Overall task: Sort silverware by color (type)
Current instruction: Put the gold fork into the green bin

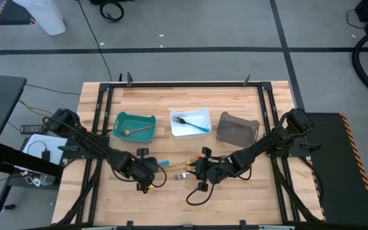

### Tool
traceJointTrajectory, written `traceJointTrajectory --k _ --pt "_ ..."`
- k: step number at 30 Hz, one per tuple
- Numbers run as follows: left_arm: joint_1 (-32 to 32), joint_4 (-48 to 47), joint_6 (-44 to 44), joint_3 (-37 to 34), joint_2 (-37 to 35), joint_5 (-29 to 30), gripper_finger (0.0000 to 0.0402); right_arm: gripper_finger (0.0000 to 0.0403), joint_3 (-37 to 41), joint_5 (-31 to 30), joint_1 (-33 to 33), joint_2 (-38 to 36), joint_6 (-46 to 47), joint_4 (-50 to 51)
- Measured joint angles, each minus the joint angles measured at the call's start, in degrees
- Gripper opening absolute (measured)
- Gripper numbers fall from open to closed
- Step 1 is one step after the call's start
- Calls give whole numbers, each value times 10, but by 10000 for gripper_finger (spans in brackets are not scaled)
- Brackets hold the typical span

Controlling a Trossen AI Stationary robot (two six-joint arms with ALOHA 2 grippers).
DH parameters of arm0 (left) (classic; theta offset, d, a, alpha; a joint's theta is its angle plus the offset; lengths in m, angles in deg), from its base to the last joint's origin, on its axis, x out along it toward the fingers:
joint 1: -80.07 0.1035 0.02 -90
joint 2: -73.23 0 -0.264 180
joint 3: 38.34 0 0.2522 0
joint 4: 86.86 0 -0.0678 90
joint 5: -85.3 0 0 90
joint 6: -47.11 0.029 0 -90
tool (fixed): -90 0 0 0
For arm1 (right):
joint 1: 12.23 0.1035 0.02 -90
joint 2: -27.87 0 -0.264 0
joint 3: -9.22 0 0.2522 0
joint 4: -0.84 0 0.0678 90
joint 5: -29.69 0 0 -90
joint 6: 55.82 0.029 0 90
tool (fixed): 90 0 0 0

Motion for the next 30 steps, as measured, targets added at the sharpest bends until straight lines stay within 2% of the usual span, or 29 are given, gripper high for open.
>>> traceJointTrajectory --k 6,11,19,30 --pt "0 -2 -30 0 19 -20 134 128 0 2 0 0 0 0" --pt "2 -5 -71 0 21 -65 134 128 0 6 0 0 0 -1" --pt "3 -24 -93 0 21 -69 134 128 0 7 0 0 0 -2" --pt "-3 -115 -119 7 13 -104 134 128 0 7 0 0 1 -2"
